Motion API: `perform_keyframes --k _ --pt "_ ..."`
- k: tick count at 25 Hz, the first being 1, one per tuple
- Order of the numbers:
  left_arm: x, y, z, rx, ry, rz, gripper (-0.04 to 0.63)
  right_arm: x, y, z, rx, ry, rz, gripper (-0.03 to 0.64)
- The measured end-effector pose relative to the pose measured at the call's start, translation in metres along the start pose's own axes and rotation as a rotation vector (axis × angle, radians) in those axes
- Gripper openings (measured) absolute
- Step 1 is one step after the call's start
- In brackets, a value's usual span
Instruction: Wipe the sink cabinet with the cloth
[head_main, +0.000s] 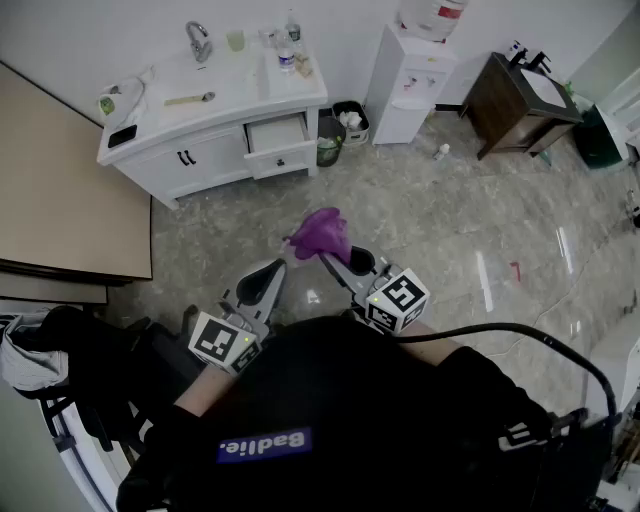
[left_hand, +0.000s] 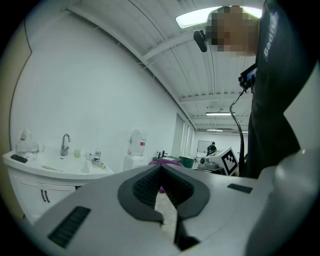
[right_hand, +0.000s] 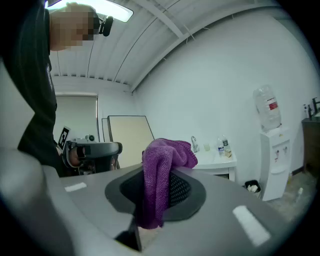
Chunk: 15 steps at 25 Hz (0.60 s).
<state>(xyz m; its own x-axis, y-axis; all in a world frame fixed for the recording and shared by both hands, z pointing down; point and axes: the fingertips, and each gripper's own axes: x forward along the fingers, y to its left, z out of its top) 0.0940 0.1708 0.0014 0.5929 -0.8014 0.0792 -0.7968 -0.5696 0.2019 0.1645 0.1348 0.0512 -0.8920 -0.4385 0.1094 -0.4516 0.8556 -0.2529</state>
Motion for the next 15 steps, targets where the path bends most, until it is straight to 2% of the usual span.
perform_keyframes --k 15 --pt "-0.005 -0.006 -0.01 0.022 0.007 0.019 0.005 0.0 0.007 -0.006 0.021 -0.005 0.049 0.061"
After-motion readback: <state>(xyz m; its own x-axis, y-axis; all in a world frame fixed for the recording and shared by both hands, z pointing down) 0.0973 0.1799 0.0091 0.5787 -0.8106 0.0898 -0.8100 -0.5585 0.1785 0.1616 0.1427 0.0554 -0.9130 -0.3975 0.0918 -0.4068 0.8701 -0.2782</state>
